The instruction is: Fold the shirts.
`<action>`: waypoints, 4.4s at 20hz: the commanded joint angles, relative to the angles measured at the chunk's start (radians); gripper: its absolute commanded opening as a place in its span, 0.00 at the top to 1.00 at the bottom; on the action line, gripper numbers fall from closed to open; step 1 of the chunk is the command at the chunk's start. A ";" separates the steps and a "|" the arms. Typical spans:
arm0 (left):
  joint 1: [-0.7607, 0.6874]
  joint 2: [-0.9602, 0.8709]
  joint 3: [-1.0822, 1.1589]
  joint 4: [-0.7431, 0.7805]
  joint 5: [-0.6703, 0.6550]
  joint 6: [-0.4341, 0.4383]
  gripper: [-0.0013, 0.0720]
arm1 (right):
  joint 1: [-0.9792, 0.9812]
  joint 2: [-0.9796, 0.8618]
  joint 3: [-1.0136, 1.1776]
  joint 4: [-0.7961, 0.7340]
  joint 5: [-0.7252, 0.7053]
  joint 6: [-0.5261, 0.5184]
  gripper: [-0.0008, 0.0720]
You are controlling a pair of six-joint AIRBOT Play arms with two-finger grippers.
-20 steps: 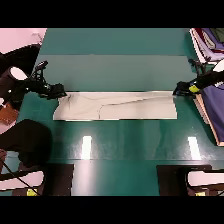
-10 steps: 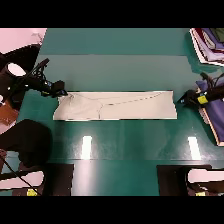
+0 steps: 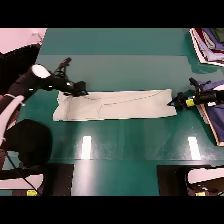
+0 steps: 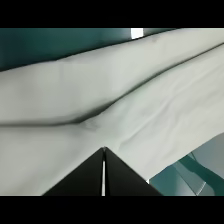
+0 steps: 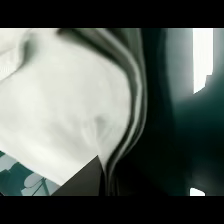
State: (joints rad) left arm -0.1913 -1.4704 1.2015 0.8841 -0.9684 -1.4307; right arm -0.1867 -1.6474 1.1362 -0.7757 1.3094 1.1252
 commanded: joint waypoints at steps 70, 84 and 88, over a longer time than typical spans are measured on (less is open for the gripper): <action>0.086 0.152 0.464 0.216 -0.284 0.026 0.94 | 0.586 -0.204 0.690 -0.091 -0.140 0.259 0.97; 0.031 0.152 0.464 0.207 -0.232 0.013 0.94 | -0.292 0.066 0.689 -0.264 -0.005 0.352 0.97; 0.031 0.152 0.464 0.207 -0.220 -0.010 0.94 | -0.348 0.106 0.689 -0.264 -0.066 0.352 0.97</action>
State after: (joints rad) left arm -0.1596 -1.3182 1.6650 1.0916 -1.2022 -1.4269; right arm -0.4770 -1.5688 1.8244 -1.0367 1.2839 1.4761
